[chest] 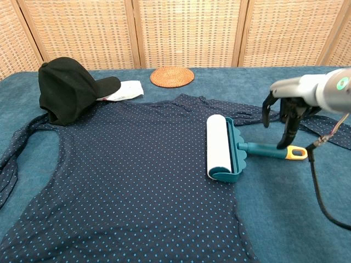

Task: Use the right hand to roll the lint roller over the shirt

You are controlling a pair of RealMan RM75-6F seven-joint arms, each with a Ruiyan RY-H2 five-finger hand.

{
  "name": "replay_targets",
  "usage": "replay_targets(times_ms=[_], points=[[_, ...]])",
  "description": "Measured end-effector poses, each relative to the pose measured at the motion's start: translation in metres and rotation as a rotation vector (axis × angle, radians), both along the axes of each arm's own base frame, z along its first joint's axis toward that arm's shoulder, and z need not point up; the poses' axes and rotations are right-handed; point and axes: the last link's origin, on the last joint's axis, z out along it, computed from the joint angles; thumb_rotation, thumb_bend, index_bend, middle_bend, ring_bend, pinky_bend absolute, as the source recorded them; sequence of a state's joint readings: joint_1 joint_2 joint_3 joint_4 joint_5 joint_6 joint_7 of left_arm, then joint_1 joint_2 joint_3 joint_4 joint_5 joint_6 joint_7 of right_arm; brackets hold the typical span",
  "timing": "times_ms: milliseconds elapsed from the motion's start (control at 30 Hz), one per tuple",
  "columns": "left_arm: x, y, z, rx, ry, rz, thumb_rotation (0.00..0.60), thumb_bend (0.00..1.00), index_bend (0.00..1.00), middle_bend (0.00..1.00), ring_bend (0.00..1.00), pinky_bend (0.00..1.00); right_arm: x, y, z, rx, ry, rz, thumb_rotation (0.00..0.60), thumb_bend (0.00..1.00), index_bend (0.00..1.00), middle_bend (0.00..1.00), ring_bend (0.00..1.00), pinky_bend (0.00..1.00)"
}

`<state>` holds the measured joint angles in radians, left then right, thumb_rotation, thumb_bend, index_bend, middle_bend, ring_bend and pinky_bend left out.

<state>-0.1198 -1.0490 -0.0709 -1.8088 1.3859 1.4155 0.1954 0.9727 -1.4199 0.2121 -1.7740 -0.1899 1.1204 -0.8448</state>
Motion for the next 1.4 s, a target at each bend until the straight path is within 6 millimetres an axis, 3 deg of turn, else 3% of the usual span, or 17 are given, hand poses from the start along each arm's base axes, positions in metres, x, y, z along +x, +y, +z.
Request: replay_targets(times_ms=[333,1100,1300,1400], points=[[-0.001,-0.002,0.0,-0.002,-0.002,0.003,0.6,0.0,0.0,0.0,0.0,0.0,-0.001,-0.004,-0.02,-0.022,0.058,0.045,0.6,0.39,0.44,1.0,1.0,1.0],[-0.003,0.0,0.001,-0.007,-0.009,0.01,0.6,0.0,0.0,0.0,0.0,0.0,-0.008,0.001,-0.056,-0.001,0.091,0.048,0.6,0.39,0.42,1.0,1.0,1.0],[-0.004,0.001,0.001,-0.009,-0.009,0.015,0.6,0.0,0.0,0.0,0.0,0.0,-0.012,0.001,-0.061,-0.001,0.106,0.049,0.6,0.5,0.48,1.0,1.0,1.0],[-0.005,0.001,0.001,-0.01,-0.009,0.018,0.6,0.0,0.0,0.0,0.0,0.0,-0.016,0.001,-0.061,0.001,0.117,0.047,0.6,0.59,0.55,1.0,1.0,1.0]])
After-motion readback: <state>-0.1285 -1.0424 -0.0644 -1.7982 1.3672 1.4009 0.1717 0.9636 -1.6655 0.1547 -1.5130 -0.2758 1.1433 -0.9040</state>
